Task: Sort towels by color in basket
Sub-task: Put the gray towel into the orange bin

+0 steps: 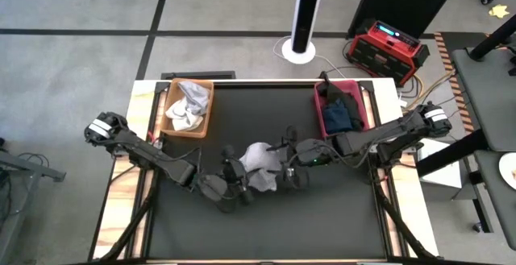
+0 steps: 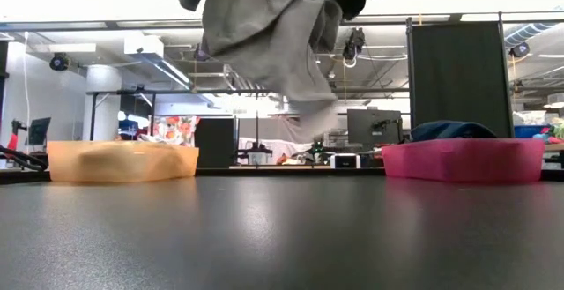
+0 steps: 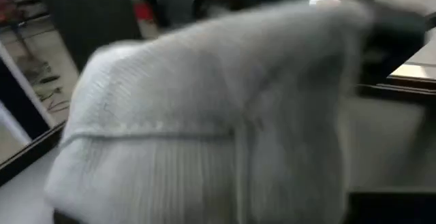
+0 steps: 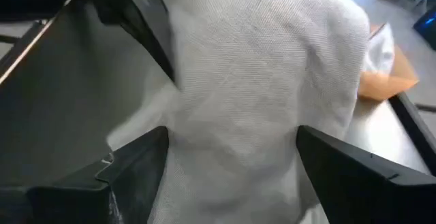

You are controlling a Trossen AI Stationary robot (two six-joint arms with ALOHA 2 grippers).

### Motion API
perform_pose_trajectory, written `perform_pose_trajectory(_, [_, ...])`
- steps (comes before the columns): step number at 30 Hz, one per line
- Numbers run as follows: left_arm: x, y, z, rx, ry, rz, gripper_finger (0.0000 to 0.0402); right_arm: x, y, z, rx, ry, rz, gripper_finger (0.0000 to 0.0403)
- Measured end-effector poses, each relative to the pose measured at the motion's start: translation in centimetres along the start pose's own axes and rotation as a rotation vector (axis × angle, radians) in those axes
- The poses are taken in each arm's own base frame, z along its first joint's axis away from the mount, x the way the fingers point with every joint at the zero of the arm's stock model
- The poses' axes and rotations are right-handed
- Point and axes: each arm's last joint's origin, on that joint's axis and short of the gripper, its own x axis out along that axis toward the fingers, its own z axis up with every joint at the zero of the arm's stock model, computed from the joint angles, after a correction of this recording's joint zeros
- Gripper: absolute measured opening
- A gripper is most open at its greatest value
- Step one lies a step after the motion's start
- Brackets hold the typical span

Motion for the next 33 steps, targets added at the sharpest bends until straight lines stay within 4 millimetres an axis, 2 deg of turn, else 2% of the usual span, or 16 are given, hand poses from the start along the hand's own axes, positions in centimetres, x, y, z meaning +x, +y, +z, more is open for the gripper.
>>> perform_pose_trajectory(4, [0.0, -0.3, 0.7, 0.008, -0.047, -0.054, 0.0, 0.8, 0.0, -0.2, 0.004, -0.002, 0.001, 0.032])
perform_pose_trajectory(8, [0.0, -0.3, 0.9, 0.012, -0.058, -0.067, 0.0, 1.0, 0.2, 0.2, 0.003, -0.053, 0.069, 0.028])
perform_pose_trajectory(11, [0.0, -0.3, 0.9, 0.01, -0.06, -0.068, 0.0003, 1.0, 0.3, 0.3, 0.005, -0.065, 0.076, 0.0215])
perform_pose_trajectory(17, [0.0, -0.4, 1.1, 0.018, -0.08, -0.069, 0.0046, 1.0, 0.3, 0.4, -0.029, -0.072, 0.078, 0.0034])
perform_pose_trajectory(21, [-0.1, -0.4, 1.0, 0.051, -0.072, -0.07, 0.0109, 0.9, 0.3, 0.3, -0.028, -0.06, 0.079, 0.0022])
perform_pose_trajectory(28, [-0.4, 0.1, -0.2, 0.179, 0.037, -0.022, 0.0247, 0.4, 0.1, -0.3, -0.005, 0.054, 0.082, 0.0019])
perform_pose_trajectory(33, [-0.5, 0.4, -1.1, 0.267, 0.109, 0.004, 0.0306, -0.2, 0.0, -0.4, -0.016, 0.178, 0.08, 0.0018])
